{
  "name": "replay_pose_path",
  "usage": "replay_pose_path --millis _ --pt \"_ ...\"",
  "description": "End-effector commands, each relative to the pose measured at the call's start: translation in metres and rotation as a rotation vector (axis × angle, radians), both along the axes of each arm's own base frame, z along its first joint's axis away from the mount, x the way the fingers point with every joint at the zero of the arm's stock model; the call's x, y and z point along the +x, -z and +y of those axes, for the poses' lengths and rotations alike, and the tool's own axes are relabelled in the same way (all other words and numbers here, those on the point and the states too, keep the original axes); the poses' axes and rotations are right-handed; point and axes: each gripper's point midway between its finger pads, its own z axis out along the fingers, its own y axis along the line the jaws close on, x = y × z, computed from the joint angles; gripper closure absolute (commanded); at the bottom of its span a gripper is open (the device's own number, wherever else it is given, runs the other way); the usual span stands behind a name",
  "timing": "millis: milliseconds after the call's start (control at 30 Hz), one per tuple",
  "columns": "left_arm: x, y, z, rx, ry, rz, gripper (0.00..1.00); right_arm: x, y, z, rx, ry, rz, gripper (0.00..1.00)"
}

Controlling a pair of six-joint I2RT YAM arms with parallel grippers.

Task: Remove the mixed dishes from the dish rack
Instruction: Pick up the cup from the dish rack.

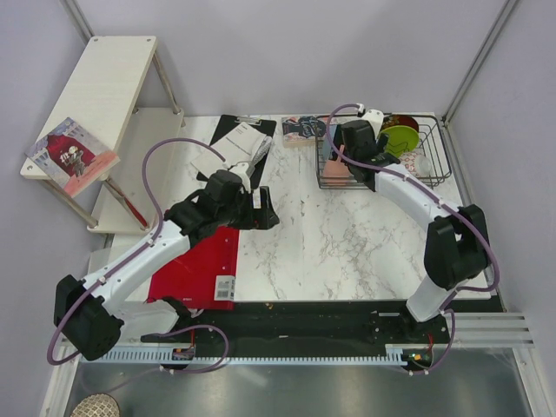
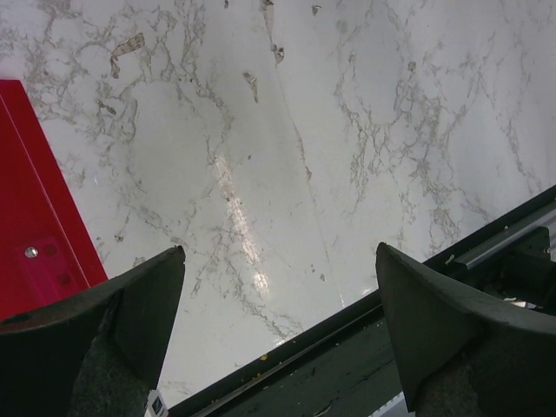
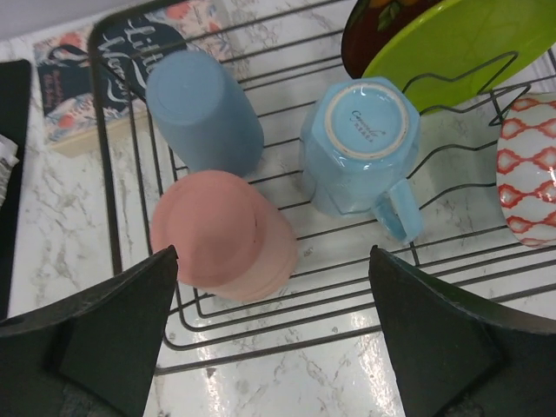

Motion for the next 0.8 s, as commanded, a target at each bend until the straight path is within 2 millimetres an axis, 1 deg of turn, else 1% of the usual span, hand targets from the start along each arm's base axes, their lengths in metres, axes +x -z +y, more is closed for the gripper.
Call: replay_pose_path --millis 0,67,200,333,400,500,633,767 --pt "0.0 -0.017 -0.01 -0.055 0.061 -0.065 0.04 0.021 -0.001 0.016 0.025 -0.077 -0.015 0.02" --pt "-0.002 -0.017 -0.012 -0.063 0.077 -0.061 0.04 0.025 0.005 0.02 0.032 -0.101 -0.01 0.02" --pt "-0.004 -0.016 -0.016 -0.074 0.098 -0.058 0.04 0.029 0.001 0.027 0.062 -0.137 -0.047 0.02" --pt "-0.004 -0.017 -0.018 -0.083 0.106 -0.06 0.04 0.03 0.005 0.033 0.078 -0.163 -0.047 0.02" --pt "-0.004 -0.016 -0.018 -0.083 0.108 -0.058 0.04 0.031 0.003 0.036 0.088 -0.179 -0.059 0.02" --pt "-0.003 -0.015 -0.017 -0.079 0.102 -0.06 0.04 0.032 0.011 0.037 0.082 -0.185 -0.042 0.02" --pt "-0.003 -0.012 -0.018 -0.075 0.1 -0.05 0.04 0.038 0.03 0.035 0.048 -0.167 0.003 0.02" --pt "-0.003 -0.008 -0.018 -0.071 0.1 -0.04 0.04 0.042 0.044 0.032 0.026 -0.157 0.033 0.02"
